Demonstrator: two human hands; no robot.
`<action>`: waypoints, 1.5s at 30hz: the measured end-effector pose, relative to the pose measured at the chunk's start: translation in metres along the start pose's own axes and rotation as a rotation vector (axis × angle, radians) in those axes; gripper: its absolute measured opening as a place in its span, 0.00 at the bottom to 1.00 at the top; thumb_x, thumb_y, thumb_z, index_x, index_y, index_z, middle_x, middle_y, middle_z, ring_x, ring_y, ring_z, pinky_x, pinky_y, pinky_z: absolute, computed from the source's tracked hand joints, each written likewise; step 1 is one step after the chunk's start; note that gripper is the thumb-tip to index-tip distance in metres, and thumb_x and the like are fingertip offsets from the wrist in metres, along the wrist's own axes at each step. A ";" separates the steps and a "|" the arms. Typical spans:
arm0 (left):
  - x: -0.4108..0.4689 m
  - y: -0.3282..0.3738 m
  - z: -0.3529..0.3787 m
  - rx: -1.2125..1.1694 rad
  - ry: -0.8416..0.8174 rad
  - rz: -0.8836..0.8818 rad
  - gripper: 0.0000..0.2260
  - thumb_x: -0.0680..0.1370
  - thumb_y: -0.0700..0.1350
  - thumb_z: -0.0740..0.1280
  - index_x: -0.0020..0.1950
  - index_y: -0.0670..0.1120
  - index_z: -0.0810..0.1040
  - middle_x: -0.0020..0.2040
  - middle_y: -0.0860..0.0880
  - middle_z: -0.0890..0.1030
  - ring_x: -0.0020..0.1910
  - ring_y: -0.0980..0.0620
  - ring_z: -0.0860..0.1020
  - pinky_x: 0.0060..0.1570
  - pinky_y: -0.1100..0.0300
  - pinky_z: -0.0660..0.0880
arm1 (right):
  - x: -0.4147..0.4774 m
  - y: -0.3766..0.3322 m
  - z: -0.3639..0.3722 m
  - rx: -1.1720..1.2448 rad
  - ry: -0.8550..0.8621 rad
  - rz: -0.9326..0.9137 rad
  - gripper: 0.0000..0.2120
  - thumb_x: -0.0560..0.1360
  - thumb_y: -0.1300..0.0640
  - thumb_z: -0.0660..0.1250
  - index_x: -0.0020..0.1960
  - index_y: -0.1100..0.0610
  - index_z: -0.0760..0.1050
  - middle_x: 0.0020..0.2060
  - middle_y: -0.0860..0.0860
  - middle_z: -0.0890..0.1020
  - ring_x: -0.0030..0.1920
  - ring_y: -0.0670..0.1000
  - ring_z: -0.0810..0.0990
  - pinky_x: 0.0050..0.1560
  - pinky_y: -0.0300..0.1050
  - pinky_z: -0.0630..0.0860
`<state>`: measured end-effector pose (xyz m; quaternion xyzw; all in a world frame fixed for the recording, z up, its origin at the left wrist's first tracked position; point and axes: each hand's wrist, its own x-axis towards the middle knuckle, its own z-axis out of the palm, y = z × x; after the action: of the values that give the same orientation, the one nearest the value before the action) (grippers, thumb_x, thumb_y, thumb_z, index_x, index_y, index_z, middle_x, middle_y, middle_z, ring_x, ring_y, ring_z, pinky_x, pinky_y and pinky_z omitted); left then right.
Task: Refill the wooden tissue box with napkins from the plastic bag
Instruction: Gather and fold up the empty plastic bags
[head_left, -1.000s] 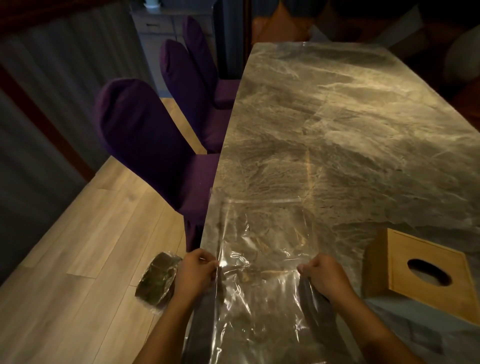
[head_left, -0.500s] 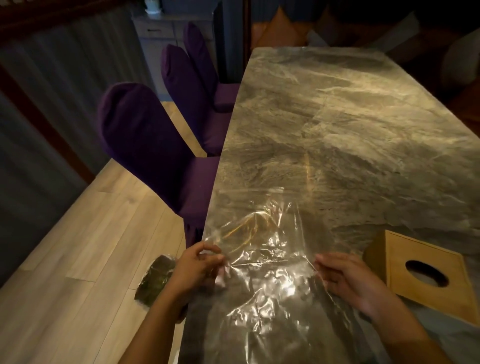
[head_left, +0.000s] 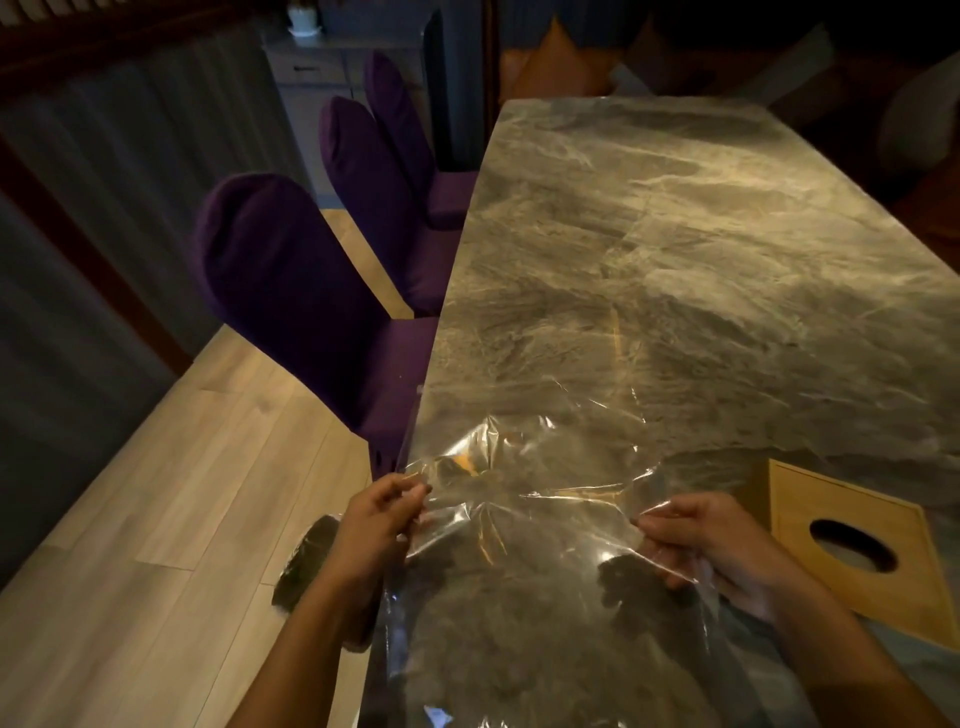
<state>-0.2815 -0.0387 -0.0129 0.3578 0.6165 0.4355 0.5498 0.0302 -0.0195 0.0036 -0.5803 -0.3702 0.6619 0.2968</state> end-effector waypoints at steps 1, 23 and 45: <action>-0.001 0.000 -0.002 0.017 -0.025 0.004 0.08 0.78 0.40 0.61 0.48 0.42 0.80 0.33 0.49 0.80 0.29 0.56 0.77 0.29 0.66 0.73 | 0.000 0.000 -0.001 0.017 0.007 -0.002 0.10 0.68 0.65 0.69 0.47 0.70 0.78 0.31 0.61 0.82 0.26 0.52 0.79 0.23 0.41 0.76; 0.004 0.020 -0.001 0.122 -0.183 0.264 0.25 0.66 0.20 0.54 0.21 0.43 0.78 0.32 0.47 0.82 0.37 0.49 0.79 0.37 0.63 0.77 | 0.010 -0.016 -0.026 0.033 -0.037 -0.249 0.20 0.66 0.82 0.55 0.23 0.68 0.76 0.31 0.61 0.82 0.36 0.54 0.83 0.35 0.42 0.82; -0.004 0.096 0.032 0.759 -0.393 0.430 0.06 0.76 0.34 0.63 0.48 0.43 0.77 0.43 0.50 0.82 0.40 0.56 0.82 0.41 0.62 0.79 | -0.001 -0.062 0.013 -0.758 -0.330 -0.352 0.33 0.64 0.52 0.76 0.65 0.39 0.65 0.60 0.40 0.75 0.60 0.36 0.73 0.61 0.33 0.68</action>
<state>-0.2529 -0.0027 0.0770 0.7283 0.5285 0.2073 0.3837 0.0157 0.0119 0.0564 -0.4629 -0.7220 0.5028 0.1081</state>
